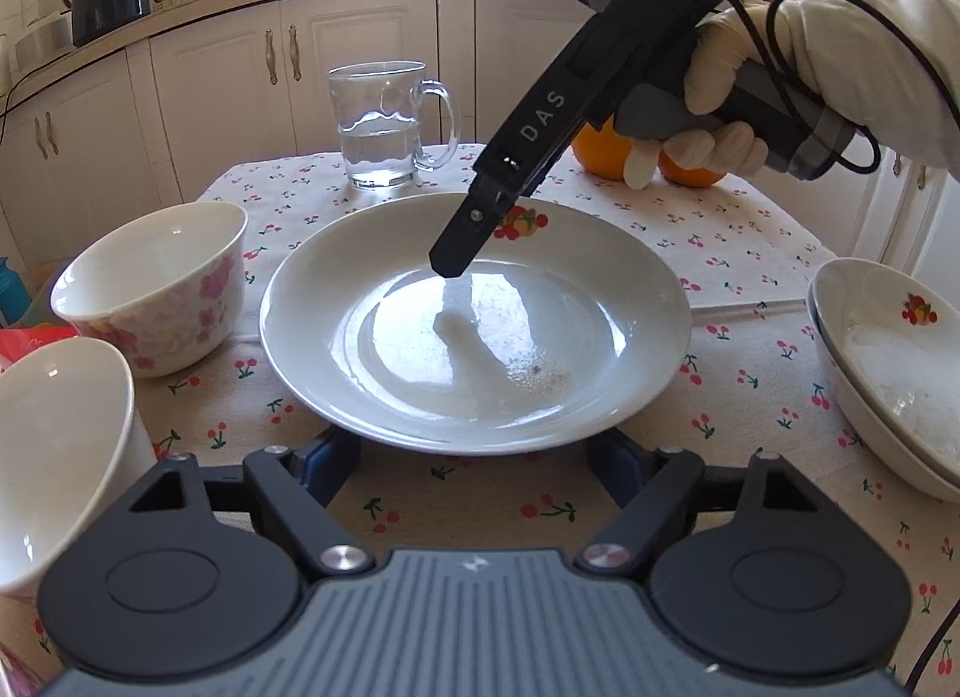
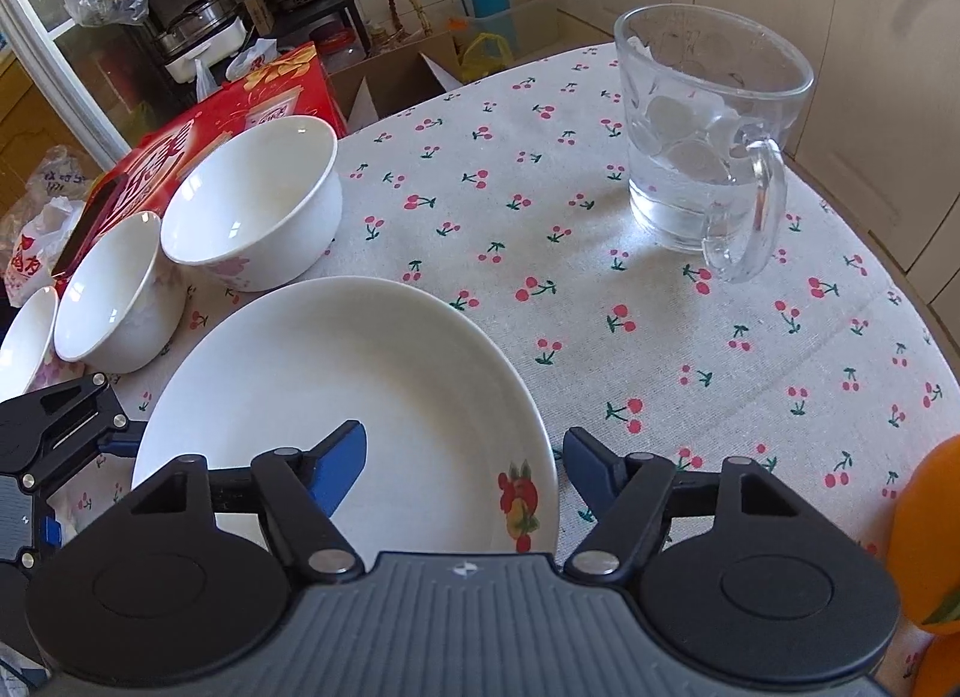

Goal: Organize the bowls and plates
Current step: 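Lift the plate with the right tool and carry it toward the plate stack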

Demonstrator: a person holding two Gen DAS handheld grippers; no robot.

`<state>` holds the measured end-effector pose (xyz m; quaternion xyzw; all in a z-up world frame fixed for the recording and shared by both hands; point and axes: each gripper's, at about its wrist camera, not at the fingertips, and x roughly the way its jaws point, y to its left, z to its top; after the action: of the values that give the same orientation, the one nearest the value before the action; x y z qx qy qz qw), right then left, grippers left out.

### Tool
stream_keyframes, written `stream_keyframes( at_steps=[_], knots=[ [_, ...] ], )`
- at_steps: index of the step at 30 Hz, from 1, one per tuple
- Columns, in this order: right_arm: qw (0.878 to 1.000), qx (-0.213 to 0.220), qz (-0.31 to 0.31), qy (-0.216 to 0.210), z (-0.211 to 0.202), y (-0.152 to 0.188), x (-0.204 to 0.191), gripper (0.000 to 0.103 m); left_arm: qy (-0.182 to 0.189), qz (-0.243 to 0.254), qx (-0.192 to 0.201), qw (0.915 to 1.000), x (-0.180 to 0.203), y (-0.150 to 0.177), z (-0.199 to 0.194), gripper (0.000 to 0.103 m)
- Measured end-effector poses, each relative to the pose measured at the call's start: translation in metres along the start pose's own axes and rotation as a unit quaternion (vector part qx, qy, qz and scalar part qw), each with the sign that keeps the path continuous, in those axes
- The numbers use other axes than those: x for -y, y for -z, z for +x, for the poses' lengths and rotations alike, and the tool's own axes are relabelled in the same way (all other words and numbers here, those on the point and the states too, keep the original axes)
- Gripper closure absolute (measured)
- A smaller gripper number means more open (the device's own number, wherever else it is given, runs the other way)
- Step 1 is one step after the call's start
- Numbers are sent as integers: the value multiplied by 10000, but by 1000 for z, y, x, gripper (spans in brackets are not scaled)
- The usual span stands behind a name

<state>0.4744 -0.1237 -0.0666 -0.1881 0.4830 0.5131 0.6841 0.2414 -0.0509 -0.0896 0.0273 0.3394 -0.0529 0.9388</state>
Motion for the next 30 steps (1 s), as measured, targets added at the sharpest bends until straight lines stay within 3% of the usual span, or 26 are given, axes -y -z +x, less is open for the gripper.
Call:
stream_keyframes(
  at_steps=[4,15,30],
  knots=[
    [9995,-41,-10,-326,0,-1,1,25,6,15,-11,10000,0,-1,0,21],
    [9994,-142,-9,-304,-2,1,-4,24,50,169,-90,9998,0,0,-4,21],
    [9993,-71,179,-312,-16,31,-32,23,269,658,-300,9970,4,15,-35,22]
  ],
)
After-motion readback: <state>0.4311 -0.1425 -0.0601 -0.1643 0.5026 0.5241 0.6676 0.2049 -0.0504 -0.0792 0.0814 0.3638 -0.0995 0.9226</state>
